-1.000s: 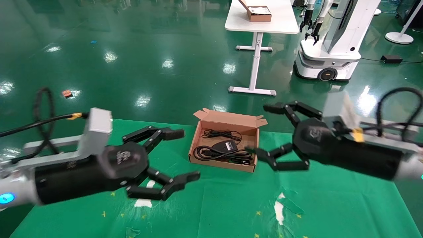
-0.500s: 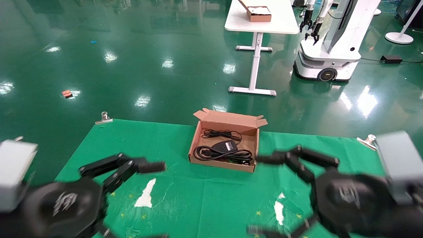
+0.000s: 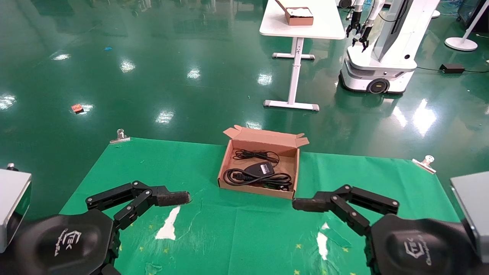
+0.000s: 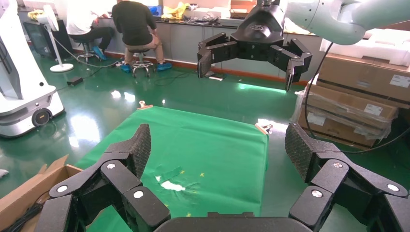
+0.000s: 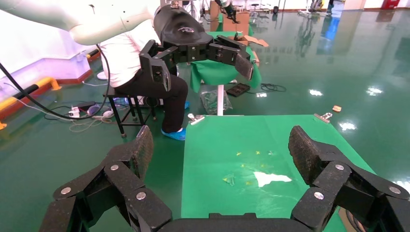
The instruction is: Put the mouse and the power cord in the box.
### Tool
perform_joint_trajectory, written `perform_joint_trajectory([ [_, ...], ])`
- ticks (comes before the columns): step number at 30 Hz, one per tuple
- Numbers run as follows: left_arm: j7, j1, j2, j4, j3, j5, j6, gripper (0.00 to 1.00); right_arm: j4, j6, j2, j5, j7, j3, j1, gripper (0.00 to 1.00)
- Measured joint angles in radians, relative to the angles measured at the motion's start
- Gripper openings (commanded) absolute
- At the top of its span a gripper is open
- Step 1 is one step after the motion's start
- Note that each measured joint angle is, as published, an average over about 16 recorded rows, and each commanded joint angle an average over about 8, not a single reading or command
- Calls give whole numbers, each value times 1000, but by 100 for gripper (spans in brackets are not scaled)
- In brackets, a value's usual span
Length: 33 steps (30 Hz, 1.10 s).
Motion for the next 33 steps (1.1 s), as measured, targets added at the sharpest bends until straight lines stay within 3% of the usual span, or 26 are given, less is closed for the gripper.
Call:
perform_joint_trajectory([
  [33, 1, -6, 7, 10, 5, 8, -7, 100, -25, 16, -13, -17, -11, -9, 16, 100],
])
